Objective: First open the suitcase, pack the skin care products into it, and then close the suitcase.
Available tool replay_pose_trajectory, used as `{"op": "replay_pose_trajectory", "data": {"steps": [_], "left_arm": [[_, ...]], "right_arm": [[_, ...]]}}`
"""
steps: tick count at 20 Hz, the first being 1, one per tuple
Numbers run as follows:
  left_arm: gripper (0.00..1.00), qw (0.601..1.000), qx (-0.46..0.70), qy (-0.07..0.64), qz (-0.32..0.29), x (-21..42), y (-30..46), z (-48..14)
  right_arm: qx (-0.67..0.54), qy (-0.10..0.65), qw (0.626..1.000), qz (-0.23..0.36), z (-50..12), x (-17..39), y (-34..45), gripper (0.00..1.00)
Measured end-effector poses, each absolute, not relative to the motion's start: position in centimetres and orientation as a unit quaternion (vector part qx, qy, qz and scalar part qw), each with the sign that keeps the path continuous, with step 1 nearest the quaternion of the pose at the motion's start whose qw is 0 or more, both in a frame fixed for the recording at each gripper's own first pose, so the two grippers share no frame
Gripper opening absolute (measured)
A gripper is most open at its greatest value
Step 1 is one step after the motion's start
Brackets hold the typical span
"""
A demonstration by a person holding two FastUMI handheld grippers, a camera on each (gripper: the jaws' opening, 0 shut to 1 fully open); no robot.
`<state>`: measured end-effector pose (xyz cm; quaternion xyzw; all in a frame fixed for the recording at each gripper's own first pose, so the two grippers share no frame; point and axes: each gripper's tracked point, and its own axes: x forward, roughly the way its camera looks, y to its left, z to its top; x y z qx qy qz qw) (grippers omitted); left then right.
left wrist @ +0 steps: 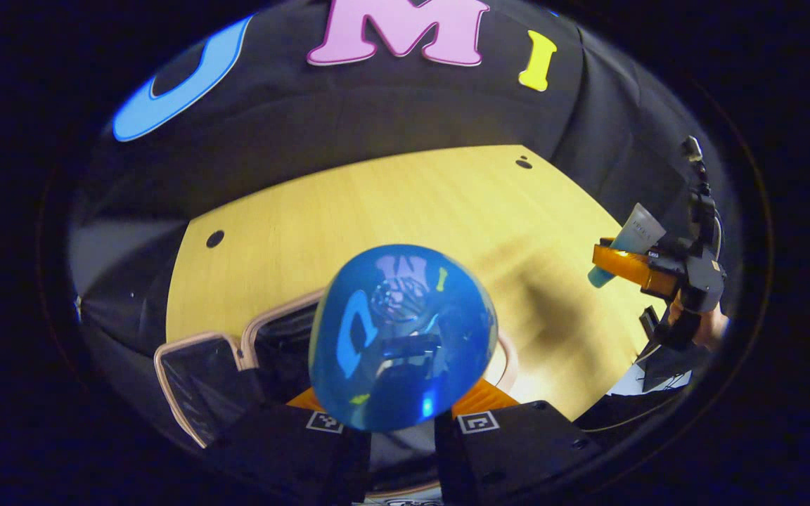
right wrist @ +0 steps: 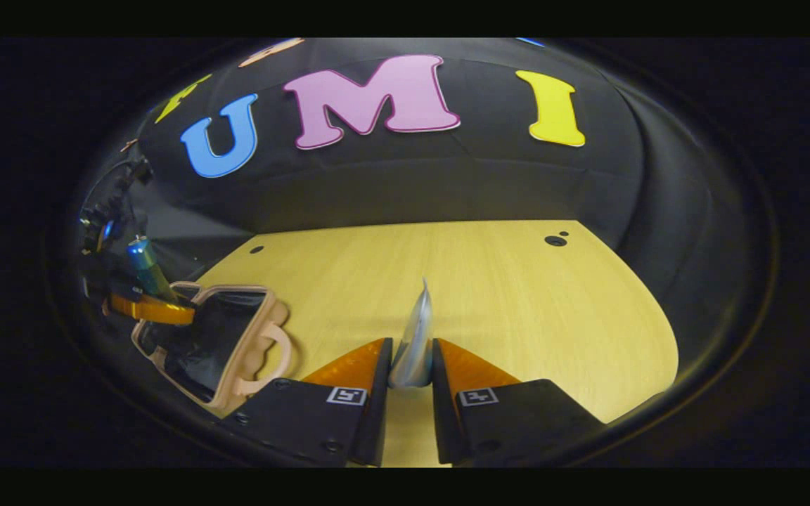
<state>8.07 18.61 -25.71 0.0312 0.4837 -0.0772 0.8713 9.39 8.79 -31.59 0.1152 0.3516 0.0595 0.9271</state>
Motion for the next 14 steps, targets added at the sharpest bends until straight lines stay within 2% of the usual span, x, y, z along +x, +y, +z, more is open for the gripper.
{"op": "replay_pose_trajectory", "data": {"steps": [4,14], "left_arm": [[0.39,0.824,-0.038,0.562,-0.052,5.4,20.0,-30.7],[0.4,0.724,-0.066,0.686,-0.03,0.8,19.6,-38.7]], "right_arm": [[0.11,0.331,0.934,0.078,-28.6,8.0,12.5,0.32],[0.094,0.304,0.939,0.129,-23.4,4.2,18.5,0.32]]}}
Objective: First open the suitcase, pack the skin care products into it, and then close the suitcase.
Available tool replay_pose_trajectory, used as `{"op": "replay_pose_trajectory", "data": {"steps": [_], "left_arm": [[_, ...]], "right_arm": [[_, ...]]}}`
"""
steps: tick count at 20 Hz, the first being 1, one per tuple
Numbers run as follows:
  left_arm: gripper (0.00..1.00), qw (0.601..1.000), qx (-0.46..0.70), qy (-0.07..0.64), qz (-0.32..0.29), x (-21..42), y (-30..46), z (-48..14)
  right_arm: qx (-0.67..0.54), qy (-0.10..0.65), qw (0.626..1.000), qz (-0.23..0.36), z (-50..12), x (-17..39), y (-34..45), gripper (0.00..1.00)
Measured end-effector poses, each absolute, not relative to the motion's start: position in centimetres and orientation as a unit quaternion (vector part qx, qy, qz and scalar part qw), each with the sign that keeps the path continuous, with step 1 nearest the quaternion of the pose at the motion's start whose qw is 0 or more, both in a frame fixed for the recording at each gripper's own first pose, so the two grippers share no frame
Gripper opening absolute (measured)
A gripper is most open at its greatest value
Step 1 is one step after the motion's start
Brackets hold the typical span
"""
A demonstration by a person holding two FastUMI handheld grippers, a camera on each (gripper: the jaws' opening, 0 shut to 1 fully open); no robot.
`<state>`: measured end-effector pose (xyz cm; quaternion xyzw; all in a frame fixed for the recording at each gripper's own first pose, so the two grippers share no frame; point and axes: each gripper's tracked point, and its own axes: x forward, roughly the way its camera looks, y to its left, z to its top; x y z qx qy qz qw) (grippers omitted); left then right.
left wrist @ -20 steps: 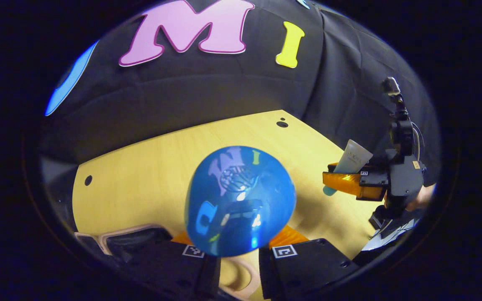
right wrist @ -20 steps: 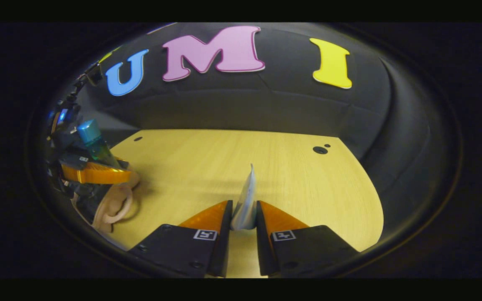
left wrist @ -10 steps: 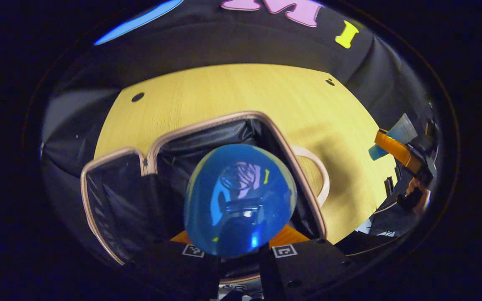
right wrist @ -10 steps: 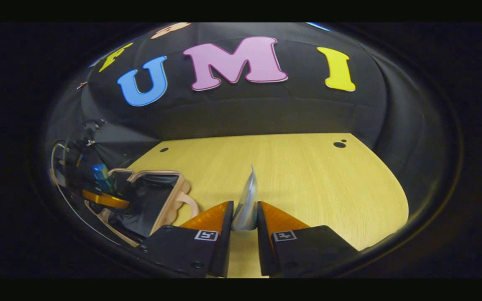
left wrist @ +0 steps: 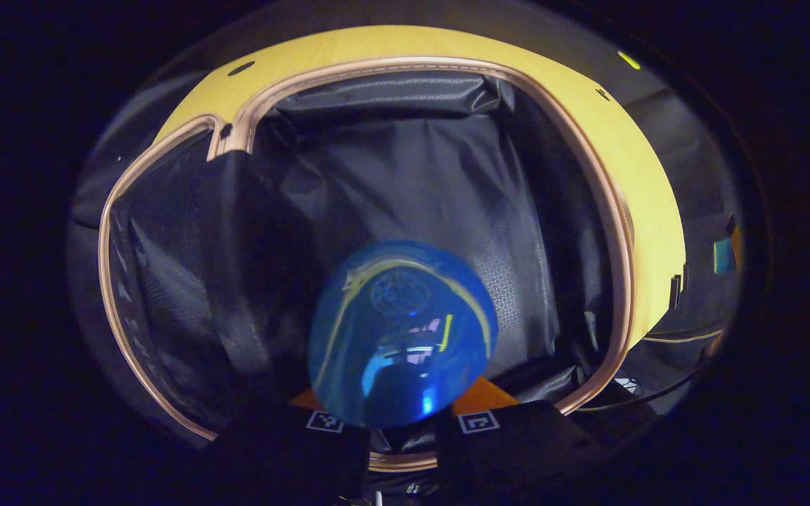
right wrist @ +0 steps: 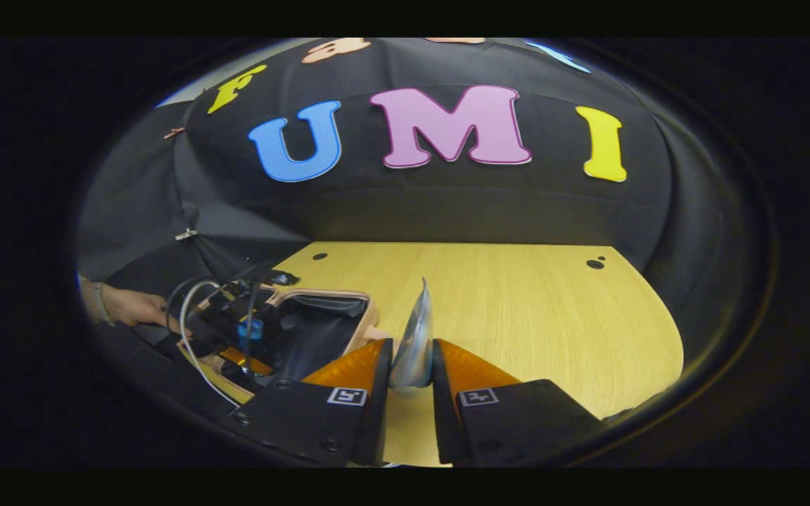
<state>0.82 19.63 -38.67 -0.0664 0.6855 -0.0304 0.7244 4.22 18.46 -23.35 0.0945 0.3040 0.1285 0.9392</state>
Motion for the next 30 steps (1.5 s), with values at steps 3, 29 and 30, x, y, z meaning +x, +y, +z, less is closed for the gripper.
{"op": "replay_pose_trajectory", "data": {"steps": [3,29,30], "left_arm": [[0.48,0.731,-0.063,0.679,-0.022,0.8,20.0,-39.1],[0.71,0.893,-0.189,0.377,0.159,-9.0,40.5,-25.2],[0.71,0.889,-0.196,0.377,0.169,-9.8,41.8,-25.6]], "right_arm": [[0.079,0.304,0.94,0.135,-23.1,3.7,19.3,0.32],[0.131,0.607,0.741,0.256,-37.3,-0.1,40.3,0.24],[0.126,0.622,0.733,0.247,-38.1,-0.5,40.4,0.33]]}}
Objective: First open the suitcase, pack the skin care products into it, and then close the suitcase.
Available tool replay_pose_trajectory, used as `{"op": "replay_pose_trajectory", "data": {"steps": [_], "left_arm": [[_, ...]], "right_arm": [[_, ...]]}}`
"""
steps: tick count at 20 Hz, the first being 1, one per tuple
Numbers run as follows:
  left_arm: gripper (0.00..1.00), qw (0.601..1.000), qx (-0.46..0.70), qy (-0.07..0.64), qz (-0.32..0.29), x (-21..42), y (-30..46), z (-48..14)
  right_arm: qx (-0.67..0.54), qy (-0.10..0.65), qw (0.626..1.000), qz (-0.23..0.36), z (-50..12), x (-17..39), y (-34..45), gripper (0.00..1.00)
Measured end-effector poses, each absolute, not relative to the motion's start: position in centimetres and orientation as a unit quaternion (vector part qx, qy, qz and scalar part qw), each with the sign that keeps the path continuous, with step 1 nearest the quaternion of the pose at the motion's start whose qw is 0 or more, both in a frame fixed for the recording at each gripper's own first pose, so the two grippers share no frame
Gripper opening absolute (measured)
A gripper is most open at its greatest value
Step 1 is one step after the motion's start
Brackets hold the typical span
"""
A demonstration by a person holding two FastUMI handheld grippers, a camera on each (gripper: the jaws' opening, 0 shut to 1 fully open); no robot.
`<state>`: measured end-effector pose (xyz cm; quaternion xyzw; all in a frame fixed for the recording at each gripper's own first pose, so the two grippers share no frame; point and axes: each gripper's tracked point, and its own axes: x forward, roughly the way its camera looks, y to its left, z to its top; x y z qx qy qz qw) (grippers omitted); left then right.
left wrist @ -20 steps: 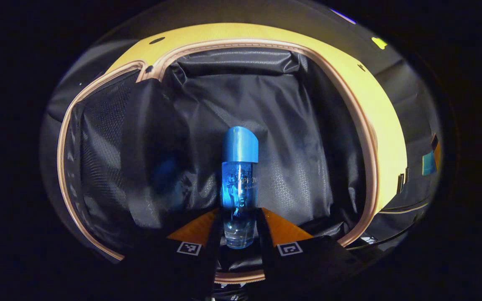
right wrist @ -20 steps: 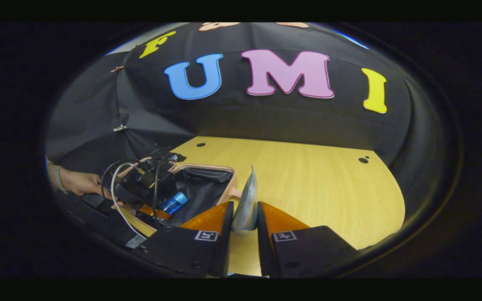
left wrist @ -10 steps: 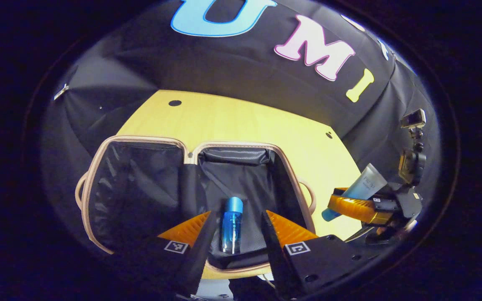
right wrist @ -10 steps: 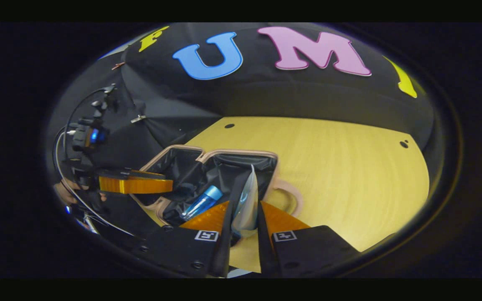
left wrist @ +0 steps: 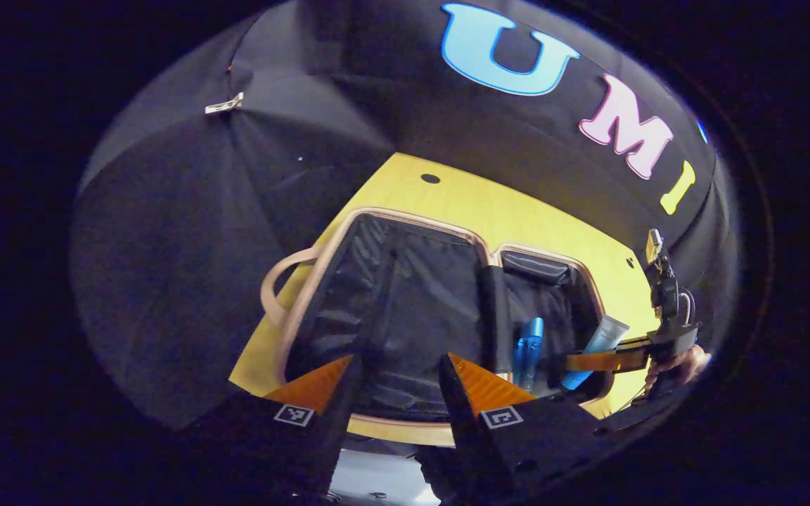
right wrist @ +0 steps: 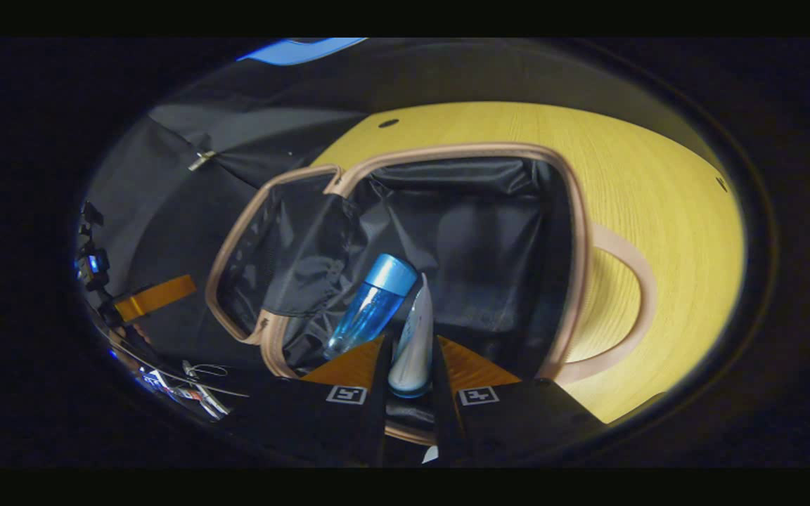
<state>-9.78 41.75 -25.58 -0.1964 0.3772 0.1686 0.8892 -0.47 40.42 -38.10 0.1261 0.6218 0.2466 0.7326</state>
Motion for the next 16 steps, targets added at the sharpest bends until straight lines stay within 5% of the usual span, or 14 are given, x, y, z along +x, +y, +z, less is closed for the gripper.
{"op": "replay_pose_trajectory", "data": {"steps": [4,7,13,14,15,16], "left_arm": [[0.71,0.883,-0.194,0.373,0.208,-11.7,46.3,-26.5],[0.71,0.875,-0.211,0.376,0.222,-11.5,49.0,-27.1],[0.71,0.86,-0.207,0.4,0.239,-9.5,53.7,-29.8],[0.71,0.859,-0.203,0.405,0.24,-9.1,54.5,-30.3],[0.79,0.855,-0.201,0.414,0.24,-8.7,55.1,-30.8],[0.71,0.856,-0.208,0.413,0.23,-8.0,55.4,-30.7]], "right_arm": [[0.134,0.655,0.711,0.217,-39.9,-1.1,40.5,0.28],[0.176,0.638,0.717,0.221,-38.2,-0.4,41.2,0.45],[0.16,0.518,0.79,0.286,-32.1,0.3,39.2,0.95],[0.164,0.502,0.798,0.291,-31.1,0.4,38.6,0.83],[0.165,0.49,0.805,0.29,-30.3,0.7,38.0,0.95],[0.164,0.48,0.813,0.286,-29.7,0.9,37.3,0.95]]}}
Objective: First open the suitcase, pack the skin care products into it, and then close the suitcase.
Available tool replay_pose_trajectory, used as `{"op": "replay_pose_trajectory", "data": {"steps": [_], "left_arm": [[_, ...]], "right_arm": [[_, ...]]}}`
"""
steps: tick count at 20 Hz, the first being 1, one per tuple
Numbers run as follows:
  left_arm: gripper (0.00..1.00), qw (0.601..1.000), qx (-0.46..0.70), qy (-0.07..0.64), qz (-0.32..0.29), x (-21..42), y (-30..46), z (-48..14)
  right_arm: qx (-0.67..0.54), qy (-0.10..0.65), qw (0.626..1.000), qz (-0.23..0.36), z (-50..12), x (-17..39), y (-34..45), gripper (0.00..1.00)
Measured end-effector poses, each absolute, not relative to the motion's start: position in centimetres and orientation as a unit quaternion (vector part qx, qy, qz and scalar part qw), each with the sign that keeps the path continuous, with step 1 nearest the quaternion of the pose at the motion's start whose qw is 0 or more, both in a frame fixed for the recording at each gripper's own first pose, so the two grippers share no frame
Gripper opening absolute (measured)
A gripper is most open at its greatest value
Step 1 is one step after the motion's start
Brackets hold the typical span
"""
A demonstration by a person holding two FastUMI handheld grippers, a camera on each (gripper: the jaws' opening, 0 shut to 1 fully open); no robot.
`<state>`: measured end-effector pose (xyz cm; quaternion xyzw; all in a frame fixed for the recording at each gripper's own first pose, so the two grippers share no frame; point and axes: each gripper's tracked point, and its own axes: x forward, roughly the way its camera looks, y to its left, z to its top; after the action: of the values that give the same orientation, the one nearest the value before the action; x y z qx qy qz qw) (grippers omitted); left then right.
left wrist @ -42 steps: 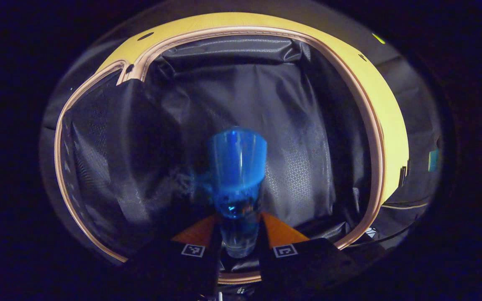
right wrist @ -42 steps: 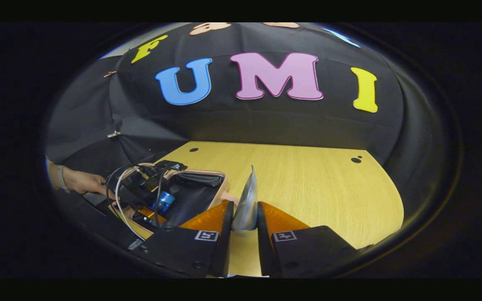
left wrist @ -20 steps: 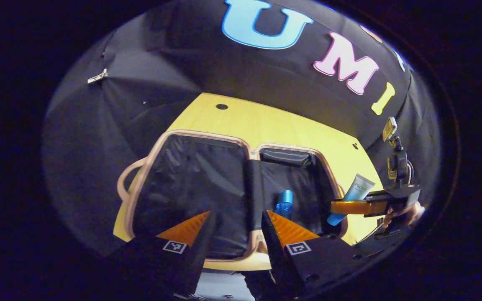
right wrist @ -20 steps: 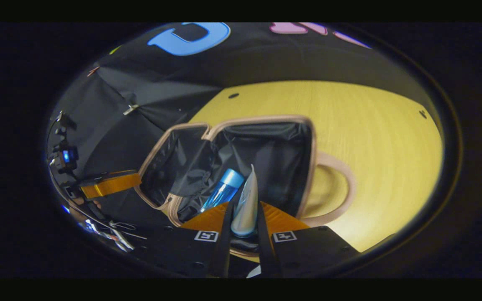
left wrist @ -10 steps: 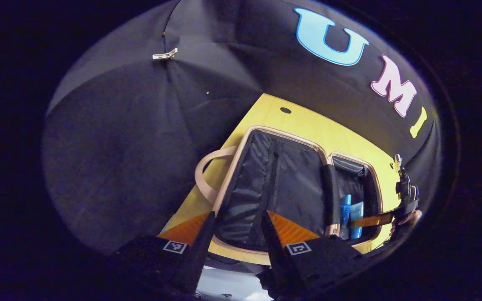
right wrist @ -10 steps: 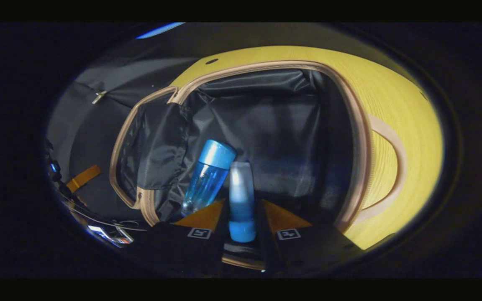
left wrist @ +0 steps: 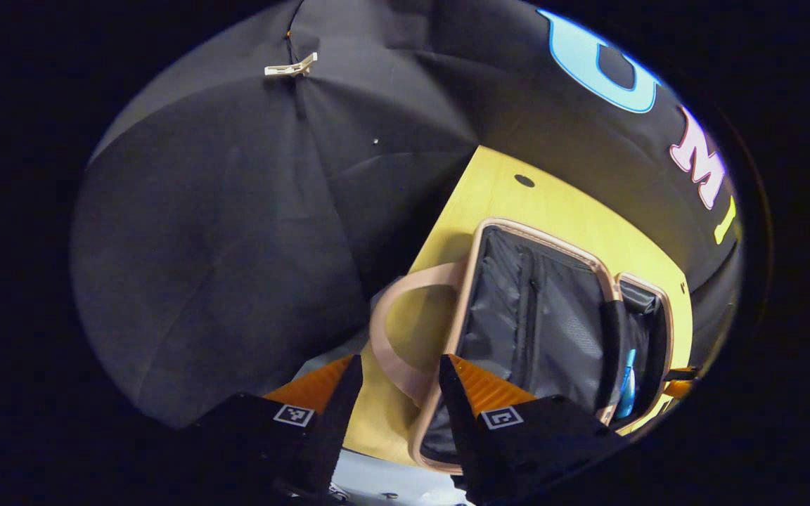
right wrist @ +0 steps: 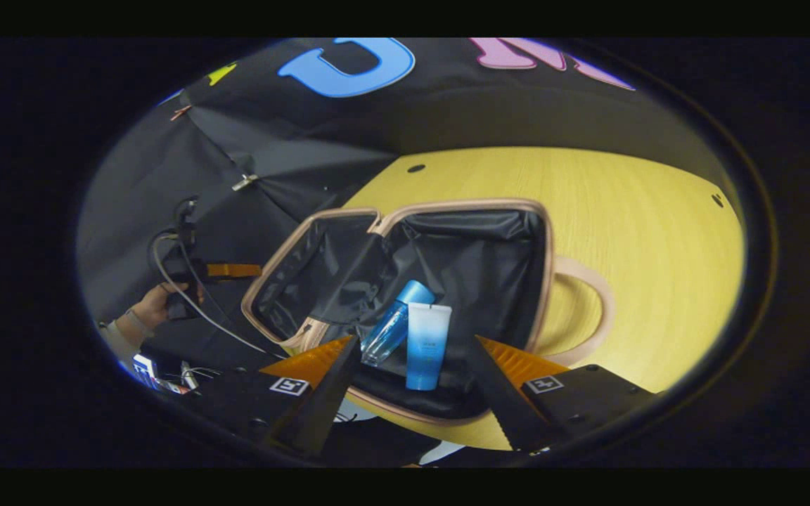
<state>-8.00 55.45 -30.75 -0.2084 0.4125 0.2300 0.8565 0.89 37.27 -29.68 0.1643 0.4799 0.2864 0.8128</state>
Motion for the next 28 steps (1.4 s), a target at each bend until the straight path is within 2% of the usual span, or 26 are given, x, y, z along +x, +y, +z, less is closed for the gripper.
{"op": "replay_pose_trajectory", "data": {"steps": [5,7,8,12,17,18,23,25,27,28], "left_arm": [[0.8,0.851,-0.244,0.406,0.229,-6.2,56.9,-30.7],[0.79,0.851,-0.273,0.389,0.225,-5.2,57.1,-30.6],[0.75,0.848,-0.282,0.388,0.226,-5.0,57.4,-30.7],[0.75,0.835,-0.327,0.385,0.22,-3.7,58.2,-31.5],[0.78,0.816,-0.397,0.346,0.236,-4.0,60.0,-31.2],[0.74,0.812,-0.393,0.355,0.244,-4.1,60.6,-31.8],[0.73,0.794,-0.367,0.403,0.268,-3.7,60.5,-35.2],[0.58,0.794,-0.361,0.411,0.265,-3.0,60.1,-35.7],[0.19,0.802,-0.331,0.419,0.269,-3.2,60.6,-35.3],[0.17,0.81,-0.315,0.418,0.264,-3.2,60.8,-34.7]], "right_arm": [[0.182,0.463,0.829,0.253,-28.8,1.6,34.2,0.95],[0.189,0.461,0.832,0.244,-28.8,2.1,33.8,0.95],[0.189,0.461,0.833,0.241,-28.9,2.2,33.8,0.95],[0.183,0.463,0.835,0.237,-29.3,2.1,33.9,0.95],[0.187,0.462,0.835,0.234,-29.4,2.1,33.6,0.95],[0.187,0.461,0.836,0.231,-29.5,2.1,33.5,0.95],[0.177,0.464,0.839,0.223,-29.9,1.9,33.1,0.95],[0.175,0.464,0.839,0.223,-29.8,2.0,33.1,0.95],[0.17,0.46,0.842,0.225,-29.7,1.9,33.0,0.95],[0.168,0.457,0.844,0.225,-29.5,1.9,32.9,0.95]]}}
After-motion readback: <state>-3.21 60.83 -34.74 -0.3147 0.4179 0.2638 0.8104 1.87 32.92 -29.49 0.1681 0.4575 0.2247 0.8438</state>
